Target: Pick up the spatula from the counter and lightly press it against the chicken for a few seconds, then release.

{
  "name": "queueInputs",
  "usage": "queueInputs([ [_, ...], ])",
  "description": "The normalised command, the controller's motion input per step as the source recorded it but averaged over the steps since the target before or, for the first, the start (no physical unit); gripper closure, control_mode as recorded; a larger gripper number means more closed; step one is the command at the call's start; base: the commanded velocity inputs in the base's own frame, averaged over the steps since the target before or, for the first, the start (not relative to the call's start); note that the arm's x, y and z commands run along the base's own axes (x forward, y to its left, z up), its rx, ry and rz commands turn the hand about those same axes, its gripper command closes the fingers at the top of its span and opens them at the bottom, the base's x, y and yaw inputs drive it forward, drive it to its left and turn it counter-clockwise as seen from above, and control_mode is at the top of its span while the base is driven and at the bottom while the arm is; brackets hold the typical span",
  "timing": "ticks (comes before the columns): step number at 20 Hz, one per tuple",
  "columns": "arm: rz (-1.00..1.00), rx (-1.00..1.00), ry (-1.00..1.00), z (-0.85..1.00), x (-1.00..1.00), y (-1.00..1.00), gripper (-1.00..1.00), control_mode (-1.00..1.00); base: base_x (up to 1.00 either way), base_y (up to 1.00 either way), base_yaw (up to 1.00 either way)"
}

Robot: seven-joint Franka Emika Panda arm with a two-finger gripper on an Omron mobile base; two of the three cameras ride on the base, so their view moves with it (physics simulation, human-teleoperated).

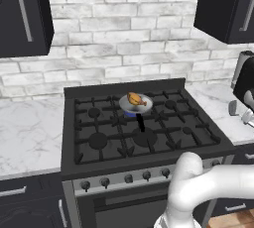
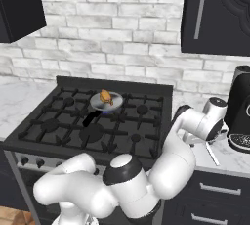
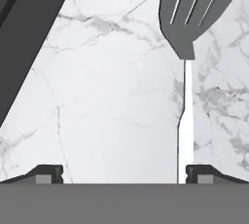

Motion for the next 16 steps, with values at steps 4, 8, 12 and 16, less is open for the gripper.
queueInputs([
  [4,0.0,0.01,0.0,-0.07,0.14,-0.12,-1.0,-1.0,0.0,0.0,0.0],
  [8,0.0,0.01,0.01,-0.04,0.17,-0.11,-1.0,-1.0,0.0,0.0,0.0],
  [12,0.0,0.0,0.02,-0.07,0.19,-0.09,-1.0,-1.0,0.0,0.0,0.0],
  [16,0.0,0.0,0.02,-0.1,0.19,-0.1,-1.0,-1.0,0.0,0.0,0.0],
])
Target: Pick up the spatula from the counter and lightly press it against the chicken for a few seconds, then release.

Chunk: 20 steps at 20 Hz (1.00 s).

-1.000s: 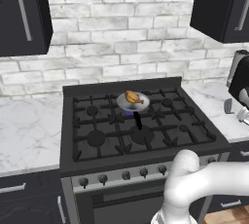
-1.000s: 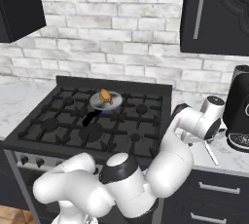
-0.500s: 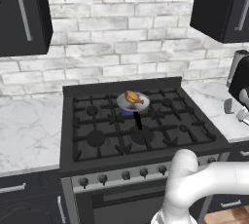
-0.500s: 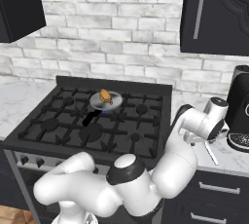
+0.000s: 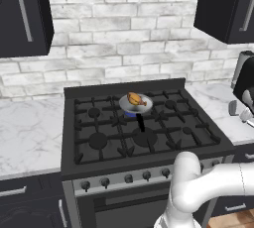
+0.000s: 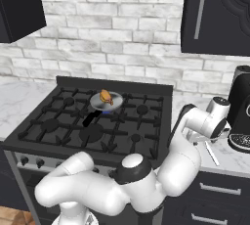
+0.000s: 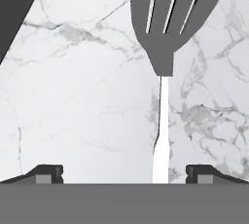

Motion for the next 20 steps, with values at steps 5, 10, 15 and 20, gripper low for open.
queueInputs([
  [5,0.0,0.01,0.03,-0.12,0.2,-0.13,-1.0,-1.0,0.0,0.0,0.0],
  [10,0.01,0.02,0.03,-0.14,0.16,-0.15,-1.0,-1.0,0.0,0.0,0.0],
  [15,0.01,0.02,0.03,-0.16,0.14,-0.1,-1.0,-1.0,0.0,0.0,0.0],
  [20,0.0,0.02,0.03,-0.17,0.14,-0.06,-1.0,-1.0,0.0,0.0,0.0],
])
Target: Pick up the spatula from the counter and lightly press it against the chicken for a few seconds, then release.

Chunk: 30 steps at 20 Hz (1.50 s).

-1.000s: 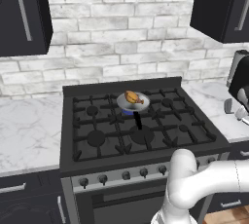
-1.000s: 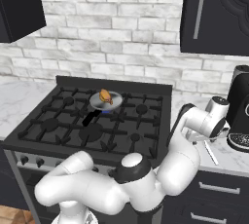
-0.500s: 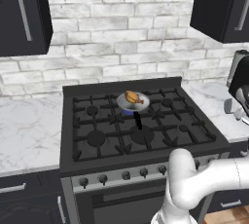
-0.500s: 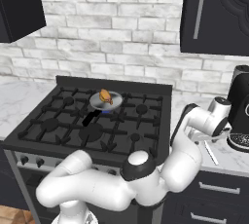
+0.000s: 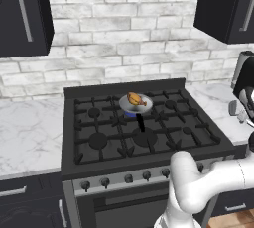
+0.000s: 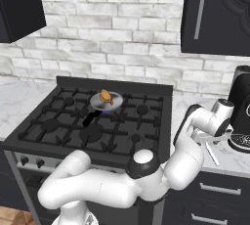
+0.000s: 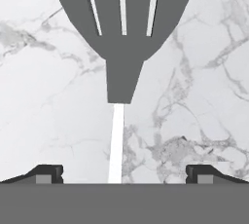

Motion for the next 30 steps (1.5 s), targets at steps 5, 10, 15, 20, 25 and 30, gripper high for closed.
queueInputs([
  [5,0.0,0.01,0.03,-0.17,0.12,-0.05,-1.0,-1.0,0.0,0.0,0.0],
  [10,0.0,0.0,0.03,-0.13,0.09,0.0,1.0,-1.0,0.0,0.0,0.0],
  [15,0.01,0.0,0.0,0.07,-0.04,0.01,1.0,-1.0,0.0,0.0,0.0],
  [20,0.01,0.0,0.0,0.05,-0.29,0.09,1.0,-1.0,0.0,0.0,0.0],
  [25,0.04,0.0,0.0,0.0,-0.36,0.29,1.0,-1.0,0.0,0.0,0.0],
  [30,0.05,-0.01,-0.01,0.06,-0.34,0.59,1.0,-1.0,0.0,0.0,0.0],
])
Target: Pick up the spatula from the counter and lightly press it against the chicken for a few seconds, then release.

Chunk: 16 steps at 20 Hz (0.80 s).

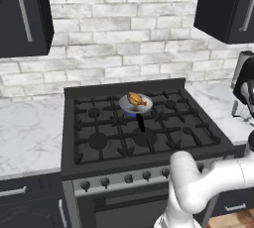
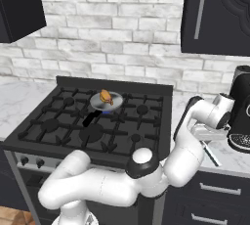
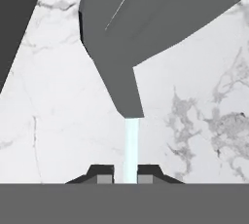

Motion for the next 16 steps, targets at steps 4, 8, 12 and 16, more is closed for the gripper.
queueInputs([
  [4,0.05,-0.09,-0.17,0.16,-0.47,0.6,1.0,-1.0,0.0,0.0,0.0],
  [8,0.04,-0.09,-0.25,0.17,-0.58,0.52,1.0,-1.0,0.0,0.0,0.0],
  [12,0.02,-0.09,-0.25,0.19,-0.54,0.52,1.0,-1.0,0.0,0.0,0.0],
  [16,0.0,-0.11,-0.17,0.3,-0.37,0.49,1.0,-1.0,0.0,0.0,0.0],
])
